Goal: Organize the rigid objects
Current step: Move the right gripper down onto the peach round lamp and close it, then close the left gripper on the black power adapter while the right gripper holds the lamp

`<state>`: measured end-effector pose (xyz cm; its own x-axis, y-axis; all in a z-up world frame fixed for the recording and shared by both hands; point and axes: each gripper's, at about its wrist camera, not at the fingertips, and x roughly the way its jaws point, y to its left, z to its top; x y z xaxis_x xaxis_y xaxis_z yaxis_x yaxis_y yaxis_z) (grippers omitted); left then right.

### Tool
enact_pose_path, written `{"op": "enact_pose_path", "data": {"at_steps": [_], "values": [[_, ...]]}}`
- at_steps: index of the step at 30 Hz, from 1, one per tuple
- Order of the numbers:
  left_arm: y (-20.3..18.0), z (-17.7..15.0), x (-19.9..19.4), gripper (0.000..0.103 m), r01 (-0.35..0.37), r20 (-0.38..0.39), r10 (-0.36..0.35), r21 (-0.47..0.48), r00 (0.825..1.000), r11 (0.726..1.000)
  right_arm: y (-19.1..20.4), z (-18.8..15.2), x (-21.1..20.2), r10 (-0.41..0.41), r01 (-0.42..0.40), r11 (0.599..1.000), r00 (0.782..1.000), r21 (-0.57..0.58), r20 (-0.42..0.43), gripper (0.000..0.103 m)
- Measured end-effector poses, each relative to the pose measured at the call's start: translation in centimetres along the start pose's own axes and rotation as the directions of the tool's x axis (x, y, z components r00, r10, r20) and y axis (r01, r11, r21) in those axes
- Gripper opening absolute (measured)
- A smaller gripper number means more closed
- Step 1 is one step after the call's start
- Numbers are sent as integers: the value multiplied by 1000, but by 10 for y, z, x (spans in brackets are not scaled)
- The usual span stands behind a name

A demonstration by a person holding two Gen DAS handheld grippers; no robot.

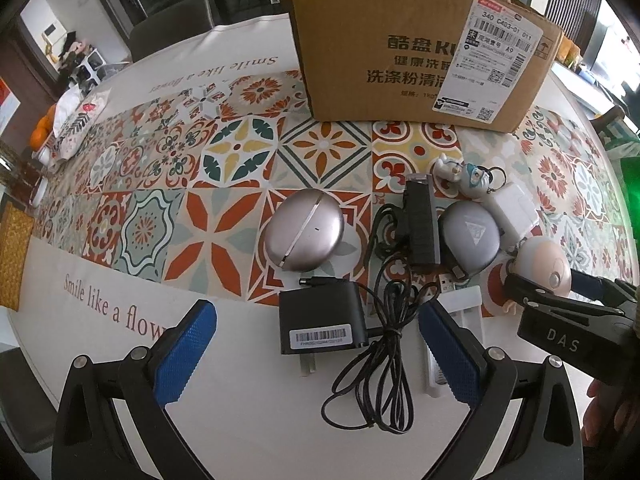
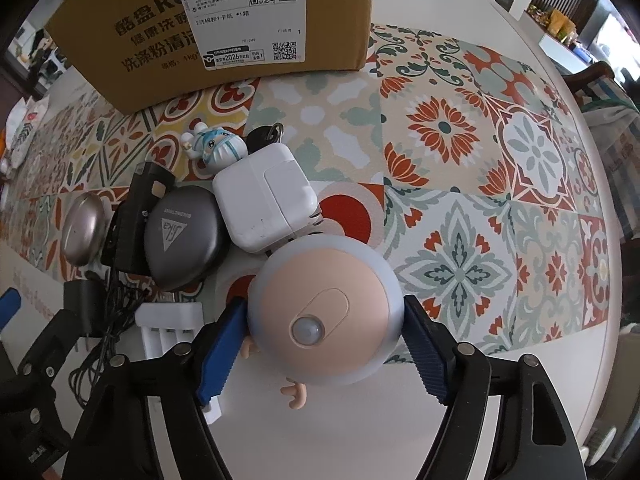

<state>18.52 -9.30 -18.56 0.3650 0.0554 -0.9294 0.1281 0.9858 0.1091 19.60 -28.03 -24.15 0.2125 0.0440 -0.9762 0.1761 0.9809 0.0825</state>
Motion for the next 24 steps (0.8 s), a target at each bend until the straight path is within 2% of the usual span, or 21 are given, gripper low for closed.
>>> {"op": "enact_pose_path", "data": {"at_steps": [5,13,16,21,24], "values": [[6,-2,-4,103,2,4,-2,-16,1000,1000,2,-2,-6,39,-39,999,999,4,-12,75],[21,-7,-6,103,3,-11,-3,-34,1000,999,21,-6,-31,79,-78,996,996,-37,30,75],[22,-7,-1,98,19,-28,-20,-36,999,999,28,-4,-32,86,-85,995,996,-49,34,75],[20,-1,11,93,55,-59,-59,-60,997,997,17,-13,-30,93,-92,995,996,-41,16,75],[18,3,18,91,47,-71,-52,-68,996,997,14,-14,-28,92,-91,995,996,-35,10,75]]}}
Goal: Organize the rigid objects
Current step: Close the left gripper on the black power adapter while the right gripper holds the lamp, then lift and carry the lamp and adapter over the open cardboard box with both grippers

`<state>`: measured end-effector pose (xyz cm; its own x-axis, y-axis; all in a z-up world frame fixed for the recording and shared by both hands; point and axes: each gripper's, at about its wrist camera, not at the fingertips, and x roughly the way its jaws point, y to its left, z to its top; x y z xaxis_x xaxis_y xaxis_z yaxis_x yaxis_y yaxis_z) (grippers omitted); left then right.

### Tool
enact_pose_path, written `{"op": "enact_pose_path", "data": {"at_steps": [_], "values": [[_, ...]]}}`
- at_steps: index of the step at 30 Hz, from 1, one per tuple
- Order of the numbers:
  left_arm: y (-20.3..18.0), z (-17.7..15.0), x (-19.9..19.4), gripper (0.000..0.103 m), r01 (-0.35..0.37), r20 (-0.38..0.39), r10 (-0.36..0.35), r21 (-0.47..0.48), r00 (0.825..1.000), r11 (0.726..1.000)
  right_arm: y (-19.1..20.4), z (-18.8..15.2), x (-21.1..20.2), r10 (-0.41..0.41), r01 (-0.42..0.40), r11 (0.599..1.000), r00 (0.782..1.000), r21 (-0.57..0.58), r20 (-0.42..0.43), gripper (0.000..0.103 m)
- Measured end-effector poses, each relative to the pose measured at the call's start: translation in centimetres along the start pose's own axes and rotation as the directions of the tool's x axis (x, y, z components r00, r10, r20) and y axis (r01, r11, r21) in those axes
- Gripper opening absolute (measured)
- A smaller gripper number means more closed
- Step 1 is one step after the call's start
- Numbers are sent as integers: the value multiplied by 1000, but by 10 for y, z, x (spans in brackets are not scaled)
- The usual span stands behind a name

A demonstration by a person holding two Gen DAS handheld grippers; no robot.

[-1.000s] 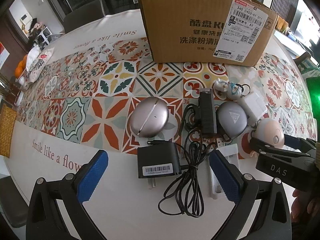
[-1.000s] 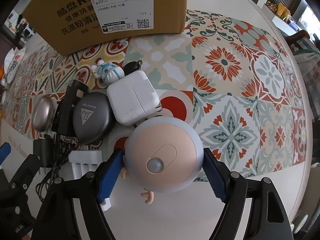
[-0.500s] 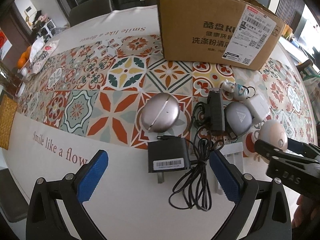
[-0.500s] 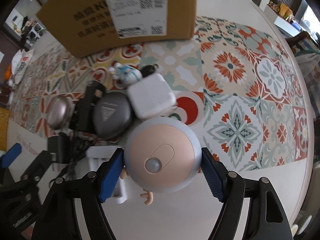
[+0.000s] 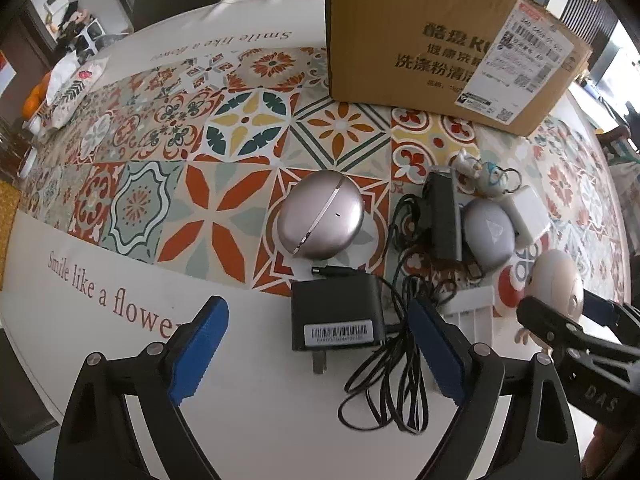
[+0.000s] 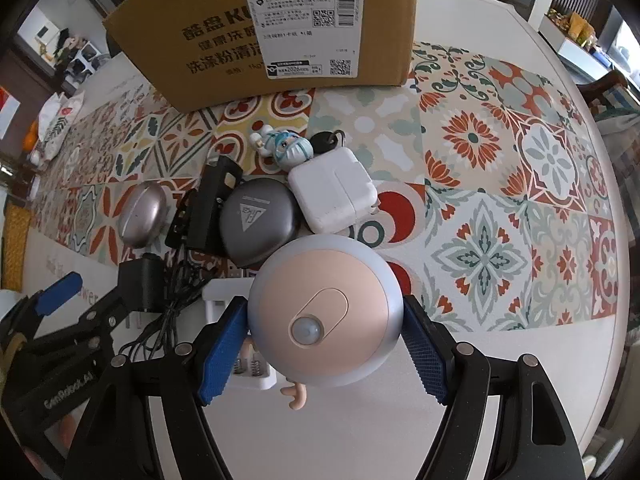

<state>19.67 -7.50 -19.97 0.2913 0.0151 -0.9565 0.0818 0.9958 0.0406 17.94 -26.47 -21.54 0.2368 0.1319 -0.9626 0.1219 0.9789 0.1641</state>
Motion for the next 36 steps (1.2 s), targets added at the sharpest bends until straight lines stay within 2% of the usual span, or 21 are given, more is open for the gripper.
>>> {"op": "enact_pose_path", "data": {"at_steps": [2,12,15,24,31,36], "values": [[0,1,6,83,4,-22,-5,-11,1000,1000,-1,0,0,1,-1,1000,1000,3,-4,75],[2,3,30,70,51,-97,-56,-53,994,997,0,0,4,-3,3,1000,1000,-1,-24,75],[3,1,38,55,88,-120,-96,-75,988,993,1,-1,5,-2,2,1000,1000,-3,-31,75],[12,-14,37,54,107,-95,-114,-74,989,992,3,-4,-2,-18,17,1000,1000,-4,-20,75],[18,-24,2,54,108,-20,-108,-28,994,994,8,-13,-18,-27,27,1000,1000,-8,9,75],[17,-17,-26,54,110,50,-111,6,993,994,12,-18,-38,-25,25,1000,998,-4,51,75]]}}
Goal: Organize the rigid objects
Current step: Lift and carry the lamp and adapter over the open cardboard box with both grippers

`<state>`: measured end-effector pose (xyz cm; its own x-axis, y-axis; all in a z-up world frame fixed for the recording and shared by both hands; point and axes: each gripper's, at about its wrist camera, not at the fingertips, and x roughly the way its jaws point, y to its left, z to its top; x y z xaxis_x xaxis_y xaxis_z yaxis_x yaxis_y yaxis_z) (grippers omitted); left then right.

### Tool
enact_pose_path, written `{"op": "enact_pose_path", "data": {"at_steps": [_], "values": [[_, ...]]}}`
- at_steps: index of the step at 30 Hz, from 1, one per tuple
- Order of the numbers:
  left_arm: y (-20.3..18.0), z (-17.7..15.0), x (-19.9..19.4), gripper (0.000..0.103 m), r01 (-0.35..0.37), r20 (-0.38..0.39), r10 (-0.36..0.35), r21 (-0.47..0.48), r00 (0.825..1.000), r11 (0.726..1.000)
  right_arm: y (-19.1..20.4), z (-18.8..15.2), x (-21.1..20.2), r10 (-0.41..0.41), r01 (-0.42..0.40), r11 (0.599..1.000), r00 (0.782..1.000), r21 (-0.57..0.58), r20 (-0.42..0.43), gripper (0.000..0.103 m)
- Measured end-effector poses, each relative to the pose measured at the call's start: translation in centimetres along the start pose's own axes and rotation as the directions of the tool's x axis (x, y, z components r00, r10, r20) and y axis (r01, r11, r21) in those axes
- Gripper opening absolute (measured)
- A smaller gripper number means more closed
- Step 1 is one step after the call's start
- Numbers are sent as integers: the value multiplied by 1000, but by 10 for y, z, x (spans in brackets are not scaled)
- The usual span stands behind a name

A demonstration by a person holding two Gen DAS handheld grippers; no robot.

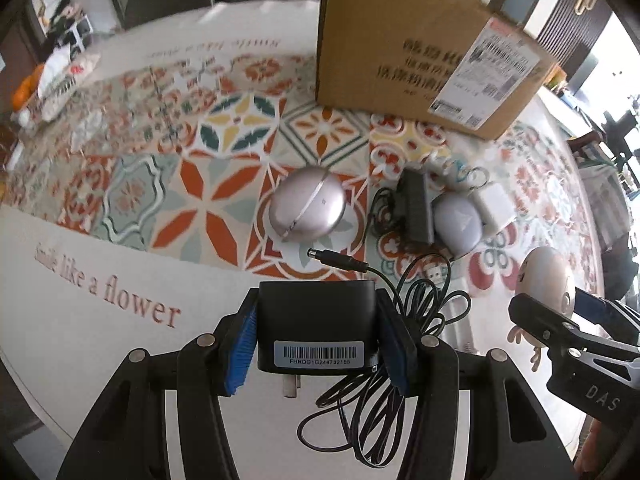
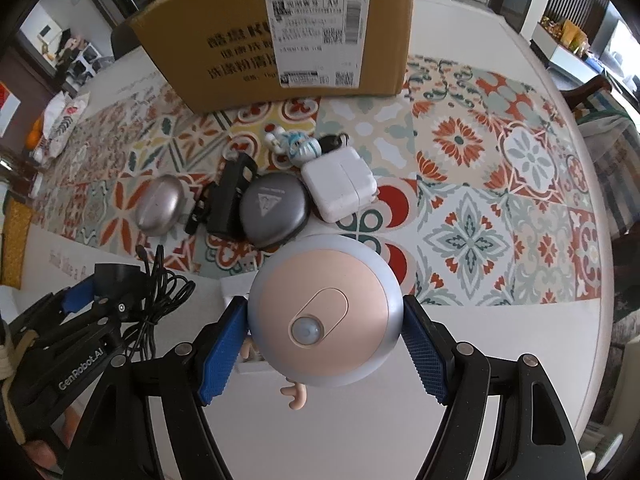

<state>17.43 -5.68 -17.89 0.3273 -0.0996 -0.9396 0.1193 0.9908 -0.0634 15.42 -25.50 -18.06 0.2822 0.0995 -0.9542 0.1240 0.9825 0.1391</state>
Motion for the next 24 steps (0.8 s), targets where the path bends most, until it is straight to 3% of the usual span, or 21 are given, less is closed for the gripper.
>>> {"op": "enact_pose_path", "data": {"at_steps": [12,24], "values": [[-19,32,-58,54,32,164,-45,83,985,996,7,9,-55,-3,1,1000,989,14,151,75],[-30,74,-105,54,47,308,-91,150,947,988,13,38,-103,-9,3,1000,954,23,300,75]]}}
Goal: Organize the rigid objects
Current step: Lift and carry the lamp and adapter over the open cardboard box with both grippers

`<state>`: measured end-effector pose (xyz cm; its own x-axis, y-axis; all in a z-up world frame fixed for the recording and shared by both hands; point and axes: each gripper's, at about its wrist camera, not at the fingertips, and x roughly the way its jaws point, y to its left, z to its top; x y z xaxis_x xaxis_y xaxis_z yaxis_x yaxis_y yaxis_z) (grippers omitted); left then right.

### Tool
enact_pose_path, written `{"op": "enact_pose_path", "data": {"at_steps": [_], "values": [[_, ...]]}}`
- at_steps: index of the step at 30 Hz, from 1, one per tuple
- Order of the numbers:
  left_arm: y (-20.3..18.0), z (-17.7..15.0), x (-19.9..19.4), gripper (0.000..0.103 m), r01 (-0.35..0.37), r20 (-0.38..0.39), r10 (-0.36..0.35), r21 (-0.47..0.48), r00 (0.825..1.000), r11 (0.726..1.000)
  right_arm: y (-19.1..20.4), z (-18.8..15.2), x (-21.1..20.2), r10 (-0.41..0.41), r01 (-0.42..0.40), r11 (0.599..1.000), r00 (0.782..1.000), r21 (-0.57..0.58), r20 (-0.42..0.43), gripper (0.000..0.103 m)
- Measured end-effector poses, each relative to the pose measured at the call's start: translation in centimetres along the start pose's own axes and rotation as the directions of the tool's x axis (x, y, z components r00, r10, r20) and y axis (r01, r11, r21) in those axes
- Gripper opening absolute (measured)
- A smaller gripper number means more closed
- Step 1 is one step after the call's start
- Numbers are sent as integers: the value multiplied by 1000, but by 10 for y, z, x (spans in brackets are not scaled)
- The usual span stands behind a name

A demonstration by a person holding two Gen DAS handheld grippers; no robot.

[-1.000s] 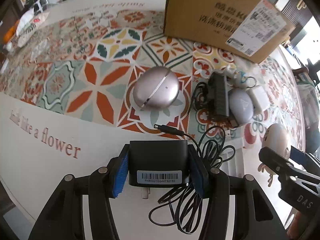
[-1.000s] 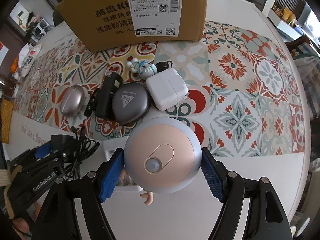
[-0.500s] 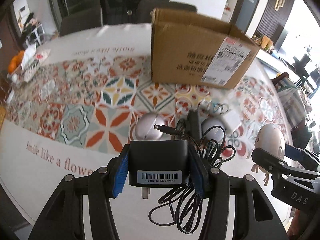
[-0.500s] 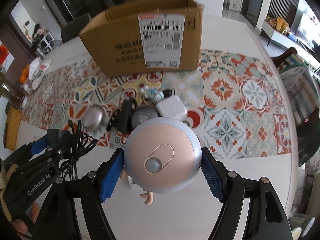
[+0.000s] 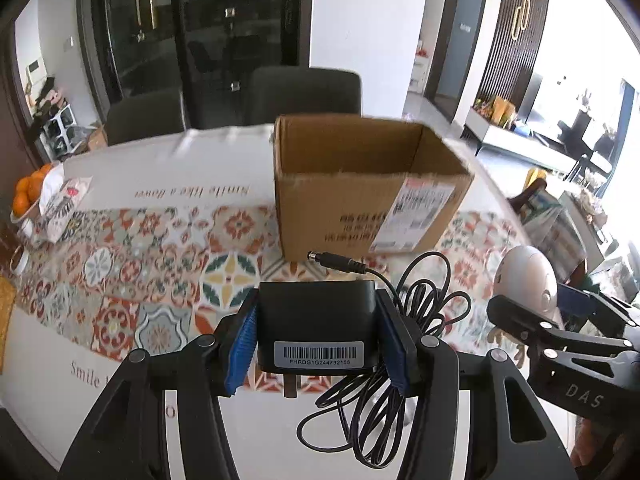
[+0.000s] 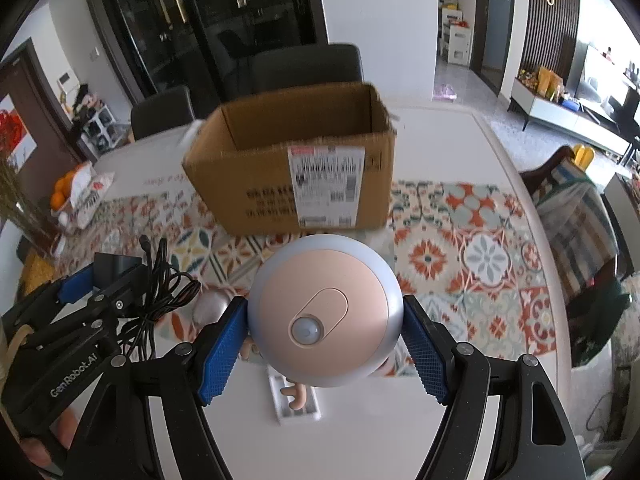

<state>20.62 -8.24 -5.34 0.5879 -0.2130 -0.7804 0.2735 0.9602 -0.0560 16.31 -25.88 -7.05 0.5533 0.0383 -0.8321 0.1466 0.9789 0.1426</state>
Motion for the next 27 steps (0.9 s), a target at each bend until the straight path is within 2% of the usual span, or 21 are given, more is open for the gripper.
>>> {"op": "enact_pose_path", "data": {"at_steps": [14,27], "values": [[-3,65,-2,54,-6,95,3,36,995,999,-3,60,-8,13,-14,1000,994,15,113,75],[-4,117,8,54,-4,122,-1,39,993,999,-1,117,-8,2,0,1000,982,-11,188,75]]}}
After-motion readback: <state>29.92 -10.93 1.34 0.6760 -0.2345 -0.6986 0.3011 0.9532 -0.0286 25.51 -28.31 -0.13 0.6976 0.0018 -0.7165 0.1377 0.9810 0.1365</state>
